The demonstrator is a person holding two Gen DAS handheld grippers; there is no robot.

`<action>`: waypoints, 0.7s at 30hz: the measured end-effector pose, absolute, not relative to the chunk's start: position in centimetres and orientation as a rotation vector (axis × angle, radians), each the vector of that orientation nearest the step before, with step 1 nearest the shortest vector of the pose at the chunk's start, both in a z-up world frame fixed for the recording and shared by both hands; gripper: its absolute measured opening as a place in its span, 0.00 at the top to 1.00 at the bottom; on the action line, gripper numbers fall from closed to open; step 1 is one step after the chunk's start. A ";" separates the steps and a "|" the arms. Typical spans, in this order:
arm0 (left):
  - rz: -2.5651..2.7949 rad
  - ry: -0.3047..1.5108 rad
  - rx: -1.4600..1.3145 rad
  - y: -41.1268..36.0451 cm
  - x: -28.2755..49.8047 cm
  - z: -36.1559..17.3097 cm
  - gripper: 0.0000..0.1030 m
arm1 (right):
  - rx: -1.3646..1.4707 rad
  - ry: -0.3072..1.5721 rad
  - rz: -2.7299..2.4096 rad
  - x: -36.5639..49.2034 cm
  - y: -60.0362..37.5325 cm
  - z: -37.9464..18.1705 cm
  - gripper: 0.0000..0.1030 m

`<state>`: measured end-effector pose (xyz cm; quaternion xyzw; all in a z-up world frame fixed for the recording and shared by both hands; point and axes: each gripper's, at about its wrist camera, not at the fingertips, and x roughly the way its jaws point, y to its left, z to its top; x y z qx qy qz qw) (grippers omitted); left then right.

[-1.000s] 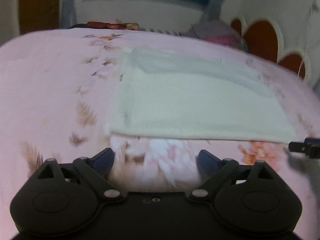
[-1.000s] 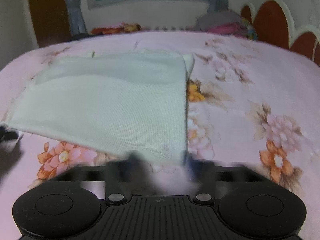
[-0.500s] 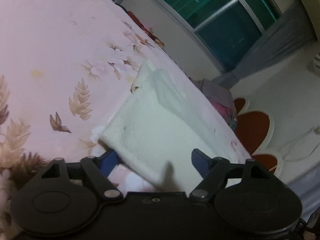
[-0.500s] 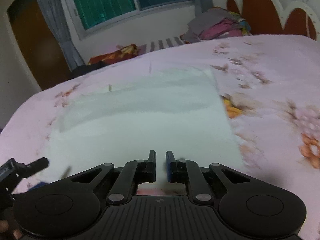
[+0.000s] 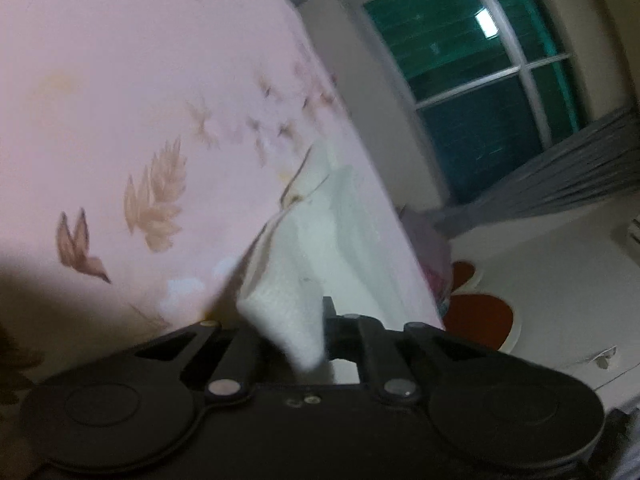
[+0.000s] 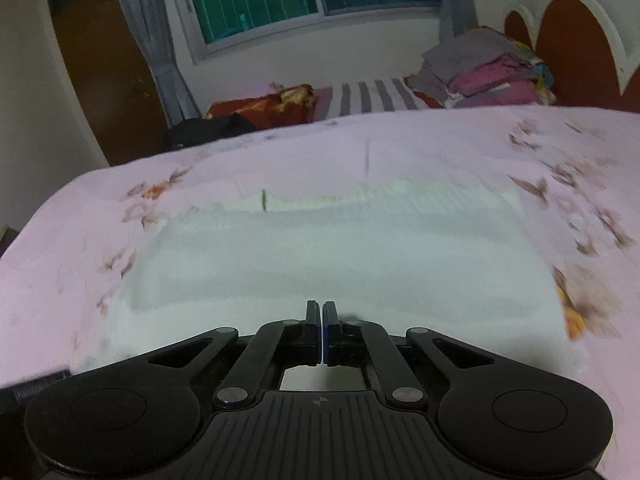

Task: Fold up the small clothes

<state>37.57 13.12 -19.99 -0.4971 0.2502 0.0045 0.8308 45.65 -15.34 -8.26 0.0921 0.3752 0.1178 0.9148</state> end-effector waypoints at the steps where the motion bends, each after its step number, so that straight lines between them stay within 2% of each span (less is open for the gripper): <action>1: 0.011 0.504 -1.017 12.7 37.0 -19.4 0.94 | 0.188 0.766 0.251 46.1 -15.1 -8.4 1.00; 3: 0.038 0.488 -0.963 12.0 36.2 -19.1 0.90 | 0.180 0.767 0.277 46.6 -14.9 -9.2 1.00; 4: 0.077 0.496 -0.959 11.8 36.1 -19.4 0.75 | 0.162 0.803 0.280 47.1 -14.6 -10.3 1.00; 5: 0.086 0.494 -0.979 11.9 36.1 -19.8 0.77 | 0.154 0.857 0.279 47.8 -14.6 -11.7 1.00; 11: 0.122 0.485 -0.996 12.2 36.7 -19.5 0.77 | 0.193 0.764 0.343 46.8 -16.1 -10.7 1.00; 13: 0.148 0.496 -0.995 12.3 37.1 -19.4 0.78 | 0.197 0.814 0.345 47.4 -16.2 -11.8 1.00; 15: 0.157 0.515 -0.963 12.2 37.5 -19.0 0.92 | 0.195 0.827 0.360 47.7 -16.3 -12.8 1.00; 21: 0.100 0.473 -0.745 9.6 37.8 -13.8 0.94 | 0.197 0.822 0.387 48.0 -16.9 -13.0 1.00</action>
